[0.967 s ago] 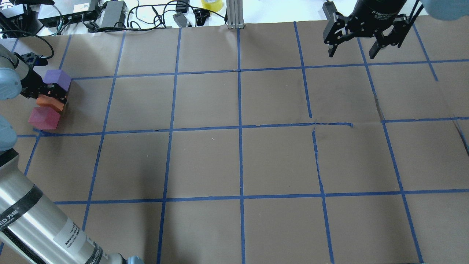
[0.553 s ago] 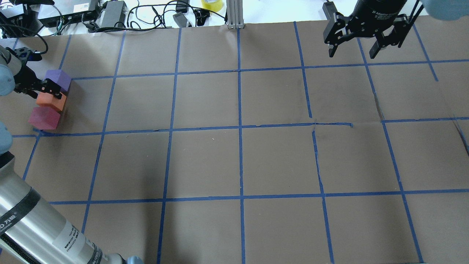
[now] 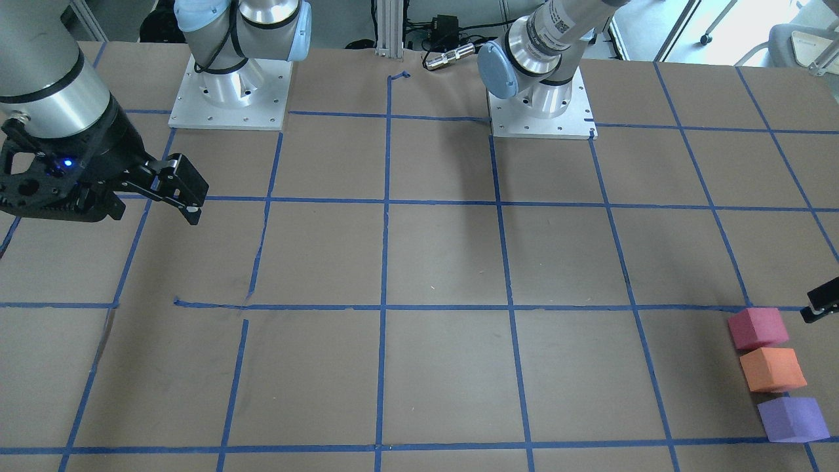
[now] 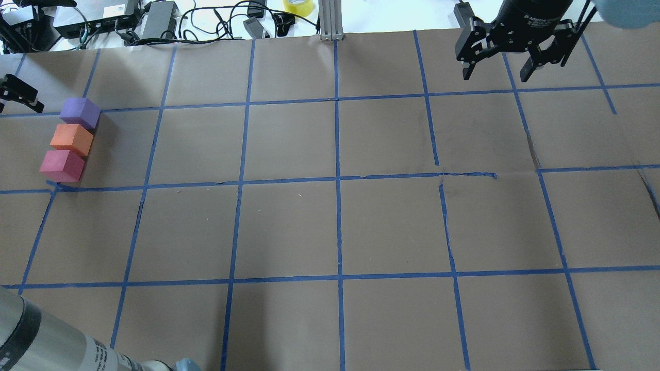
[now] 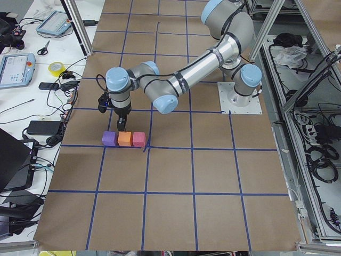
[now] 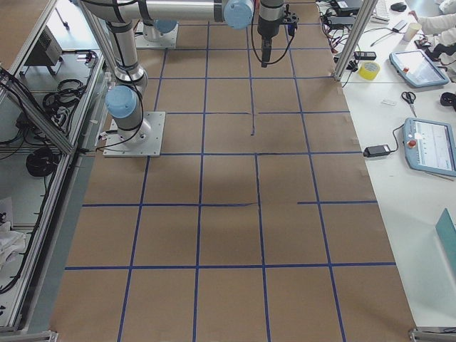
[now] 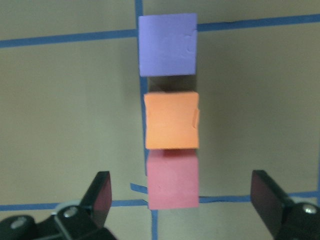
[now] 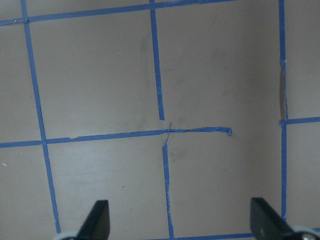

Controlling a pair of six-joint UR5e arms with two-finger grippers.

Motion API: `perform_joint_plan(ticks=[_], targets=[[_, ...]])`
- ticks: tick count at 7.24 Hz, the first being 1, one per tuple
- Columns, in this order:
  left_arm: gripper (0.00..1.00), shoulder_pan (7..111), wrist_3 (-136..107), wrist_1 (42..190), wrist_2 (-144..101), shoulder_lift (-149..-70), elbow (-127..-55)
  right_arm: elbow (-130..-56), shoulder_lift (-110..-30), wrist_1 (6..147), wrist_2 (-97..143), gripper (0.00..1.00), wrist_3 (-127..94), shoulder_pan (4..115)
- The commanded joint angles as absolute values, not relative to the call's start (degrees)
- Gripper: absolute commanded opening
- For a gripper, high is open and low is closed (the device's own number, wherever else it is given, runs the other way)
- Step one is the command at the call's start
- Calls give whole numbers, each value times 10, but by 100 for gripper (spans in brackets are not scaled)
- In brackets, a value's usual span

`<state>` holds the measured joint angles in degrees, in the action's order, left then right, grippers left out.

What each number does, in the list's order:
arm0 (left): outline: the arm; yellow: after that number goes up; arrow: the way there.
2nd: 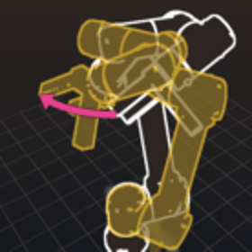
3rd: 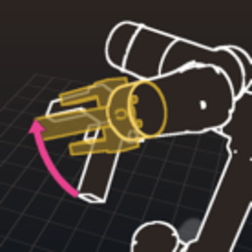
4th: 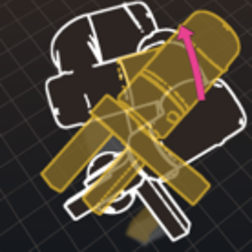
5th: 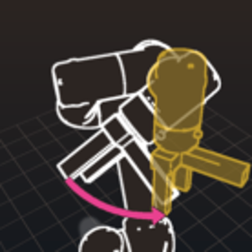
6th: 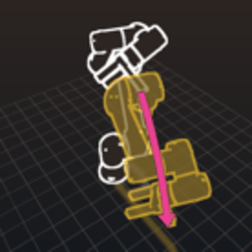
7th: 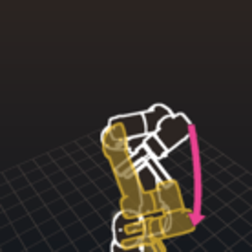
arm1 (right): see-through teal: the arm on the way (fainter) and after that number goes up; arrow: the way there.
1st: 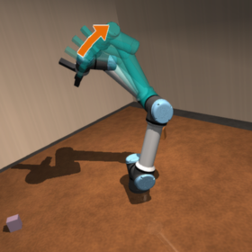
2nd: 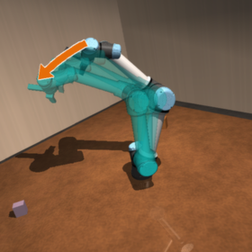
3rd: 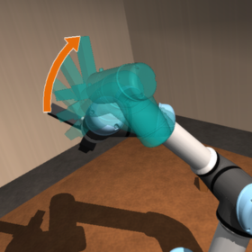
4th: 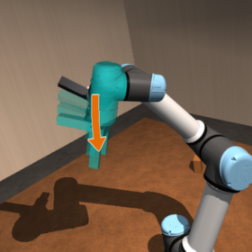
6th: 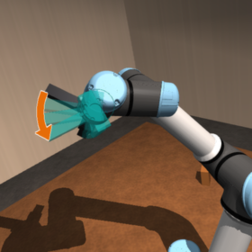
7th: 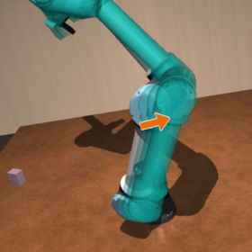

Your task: Arrange blocks in a line

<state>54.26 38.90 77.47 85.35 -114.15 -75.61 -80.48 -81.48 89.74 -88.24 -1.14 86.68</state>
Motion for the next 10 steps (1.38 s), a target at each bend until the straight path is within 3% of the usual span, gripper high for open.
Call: perform_joint_plan(ticks=[1,3,8,10], targets=[[100,557,351,899,832,-1038,-784,-805,-815,897,-882,100,-11,867],[100,639,205,898,838,-986,-843,-805,-815,897,-882,100,-11,867],[100,880,-97,892,840,-901,-847,-805,-815,897,-883,100,-11,867],[100,901,-90,892,867,-874,-865,-805,-815,897,-883,100,-11,867]])
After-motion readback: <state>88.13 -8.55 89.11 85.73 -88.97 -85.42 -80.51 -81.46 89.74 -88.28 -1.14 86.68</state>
